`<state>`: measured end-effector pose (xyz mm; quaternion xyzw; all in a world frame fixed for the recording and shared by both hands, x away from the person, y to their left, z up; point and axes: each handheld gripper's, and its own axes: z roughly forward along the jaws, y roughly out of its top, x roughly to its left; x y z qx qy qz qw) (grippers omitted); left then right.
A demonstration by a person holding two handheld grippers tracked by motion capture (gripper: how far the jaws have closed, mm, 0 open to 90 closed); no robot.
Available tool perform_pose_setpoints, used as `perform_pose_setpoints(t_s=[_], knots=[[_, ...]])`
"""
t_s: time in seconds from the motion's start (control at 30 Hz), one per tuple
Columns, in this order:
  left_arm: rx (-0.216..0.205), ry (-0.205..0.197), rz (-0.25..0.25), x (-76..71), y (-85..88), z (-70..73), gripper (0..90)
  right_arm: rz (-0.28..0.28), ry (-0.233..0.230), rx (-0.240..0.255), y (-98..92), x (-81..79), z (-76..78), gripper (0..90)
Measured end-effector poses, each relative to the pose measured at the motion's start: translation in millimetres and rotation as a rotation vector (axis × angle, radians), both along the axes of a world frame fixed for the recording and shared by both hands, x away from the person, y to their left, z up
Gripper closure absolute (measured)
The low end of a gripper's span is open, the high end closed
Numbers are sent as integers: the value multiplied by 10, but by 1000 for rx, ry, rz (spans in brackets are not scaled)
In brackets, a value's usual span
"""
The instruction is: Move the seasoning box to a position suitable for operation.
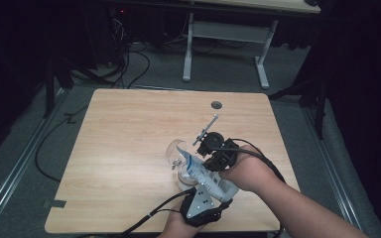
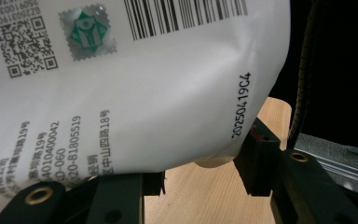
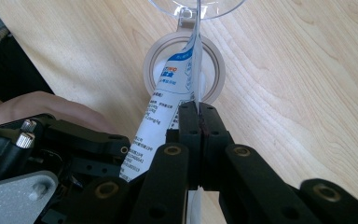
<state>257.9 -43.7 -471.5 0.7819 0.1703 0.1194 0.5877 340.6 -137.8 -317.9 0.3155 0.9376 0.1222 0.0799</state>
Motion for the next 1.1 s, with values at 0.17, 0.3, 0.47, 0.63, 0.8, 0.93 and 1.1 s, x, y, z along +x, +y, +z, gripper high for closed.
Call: perform_pose_setpoints(t_s=[0.17,0.3,0.47,0.63,0.8,0.93,1.1], knots=[[-1,-2,1,-1,0,1,588,1,-2,1,4,-5,5,900],[-1,-1,-3,-4,-2,2,586,-3,-1,0,1,-10,7,900],[-1,0,-3,-6,-5,1,582,0,-3,-1,3,-8,1,900],[0,0,-5,-7,-6,0,578,0,-2,0,4,-5,-4,900],[0,-1,-4,-8,-8,-1,577,1,-3,0,2,-4,-8,900],[1,0,-5,-6,-7,2,579,2,-3,0,3,-2,-7,900],[-4,0,-5,-9,-8,5,579,1,-2,1,6,-2,-8,900]])
